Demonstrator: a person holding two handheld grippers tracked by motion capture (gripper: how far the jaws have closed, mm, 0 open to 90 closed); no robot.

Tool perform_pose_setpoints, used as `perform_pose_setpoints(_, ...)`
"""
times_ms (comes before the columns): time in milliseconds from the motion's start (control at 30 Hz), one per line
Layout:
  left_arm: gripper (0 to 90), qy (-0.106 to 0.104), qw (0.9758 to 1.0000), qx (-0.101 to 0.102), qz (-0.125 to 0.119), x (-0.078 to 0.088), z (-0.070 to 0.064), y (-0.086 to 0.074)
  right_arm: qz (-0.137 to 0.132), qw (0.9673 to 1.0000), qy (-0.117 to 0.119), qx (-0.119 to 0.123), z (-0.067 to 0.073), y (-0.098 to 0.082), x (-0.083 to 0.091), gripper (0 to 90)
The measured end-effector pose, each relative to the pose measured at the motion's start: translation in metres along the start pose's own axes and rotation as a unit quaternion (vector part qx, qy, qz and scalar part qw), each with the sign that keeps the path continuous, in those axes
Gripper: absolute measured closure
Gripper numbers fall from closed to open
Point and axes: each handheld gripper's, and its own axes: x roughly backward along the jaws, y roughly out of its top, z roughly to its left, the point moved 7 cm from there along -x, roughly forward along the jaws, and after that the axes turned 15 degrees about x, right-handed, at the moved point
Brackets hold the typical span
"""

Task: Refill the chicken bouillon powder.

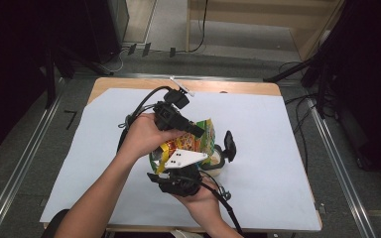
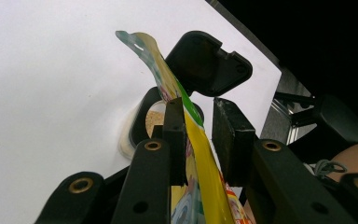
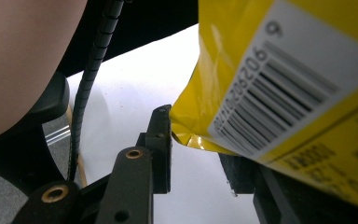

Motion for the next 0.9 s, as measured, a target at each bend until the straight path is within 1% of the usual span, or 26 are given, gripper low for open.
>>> perform_pose_setpoints(300,75.9,0.003,1.0000,-0.001,0.004,-0.002,0.001,-0.001,0.002,1.0000,-0.001,0.003,0.000,-0.002,-0.001,67.4)
perform_pose_setpoints(400,75.9,0.004,0.9999,-0.004,0.013,-0.004,0.001,-0.005,0.006,0.9998,-0.011,0.016,-0.001,-0.005,-0.004,65.1)
perform_pose_setpoints(533,75.7,0.005,0.9999,-0.003,0.015,-0.004,0.002,-0.006,0.003,0.9996,-0.018,0.021,-0.001,-0.008,-0.006,62.6)
perform_pose_setpoints(667,75.7,0.006,0.9997,-0.004,0.023,-0.007,0.002,-0.008,0.002,0.9995,-0.019,0.027,0.001,-0.010,-0.008,60.6)
perform_pose_setpoints(700,75.6,0.007,0.9997,-0.003,0.025,-0.007,0.003,-0.008,0.005,0.9993,-0.021,0.032,0.001,-0.011,-0.009,60.2)
perform_pose_setpoints(833,75.3,0.008,0.9994,0.000,0.034,-0.008,0.005,-0.010,0.005,0.9994,-0.018,0.030,0.002,-0.014,-0.010,59.8)
perform_pose_setpoints(900,75.3,0.008,0.9991,0.002,0.042,-0.010,0.007,-0.012,0.010,0.9992,-0.017,0.034,0.003,-0.016,-0.012,59.1)
